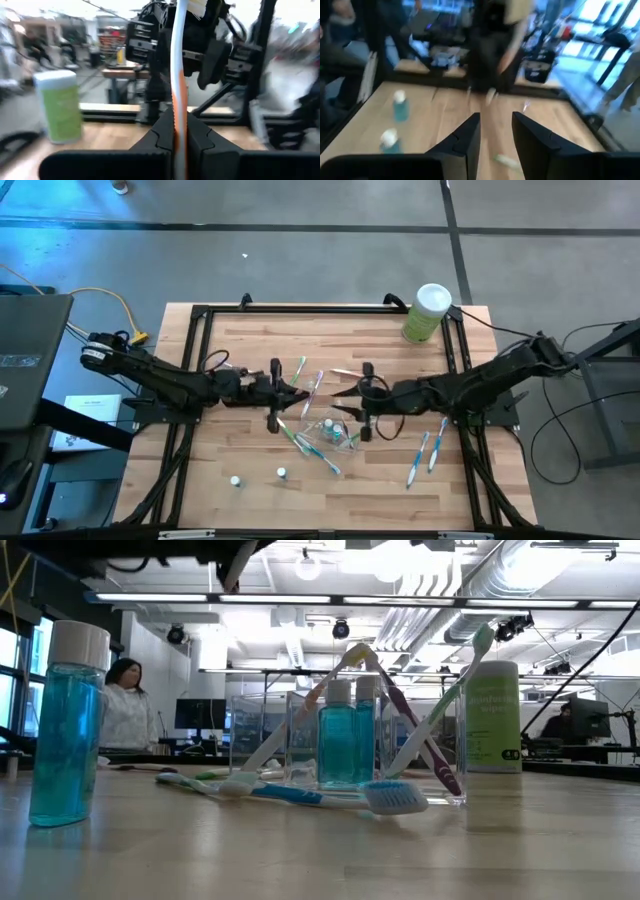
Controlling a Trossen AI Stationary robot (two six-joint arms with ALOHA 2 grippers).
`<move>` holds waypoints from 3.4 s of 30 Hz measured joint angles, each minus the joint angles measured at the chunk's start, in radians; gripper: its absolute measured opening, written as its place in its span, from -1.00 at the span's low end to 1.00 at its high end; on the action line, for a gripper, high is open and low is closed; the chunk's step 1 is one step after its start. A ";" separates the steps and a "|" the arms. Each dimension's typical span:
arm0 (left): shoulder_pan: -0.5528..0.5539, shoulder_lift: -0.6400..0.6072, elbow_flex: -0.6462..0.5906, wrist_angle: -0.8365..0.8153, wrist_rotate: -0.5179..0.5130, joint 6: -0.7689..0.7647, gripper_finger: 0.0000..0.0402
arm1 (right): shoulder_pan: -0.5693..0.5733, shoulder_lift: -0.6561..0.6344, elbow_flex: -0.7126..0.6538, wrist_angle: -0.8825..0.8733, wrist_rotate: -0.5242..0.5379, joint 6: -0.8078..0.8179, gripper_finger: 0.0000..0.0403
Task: Pick & Place toothbrushing station
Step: Put the orange toothbrush into the transparent organizer
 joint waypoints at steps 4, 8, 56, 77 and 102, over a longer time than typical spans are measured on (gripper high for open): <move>-0.053 0.031 0.055 -0.021 -0.096 0.118 -0.97 | -0.030 0.036 0.001 0.141 0.002 -0.064 -0.49; -0.062 0.078 0.082 -0.024 -0.127 0.158 -0.97 | -0.046 0.067 0.001 0.252 -0.026 -0.122 -0.49; -0.296 0.098 0.095 0.033 -0.479 0.295 0.08 | 0.230 0.011 0.124 -0.063 0.316 0.023 -0.96; -0.272 0.078 0.095 -0.195 -0.461 0.214 0.09 | 0.445 0.077 0.031 -0.332 0.796 0.719 -0.96; 0.005 0.078 0.094 -0.255 0.108 0.052 0.09 | 0.450 0.092 0.032 -0.309 0.789 0.709 -0.96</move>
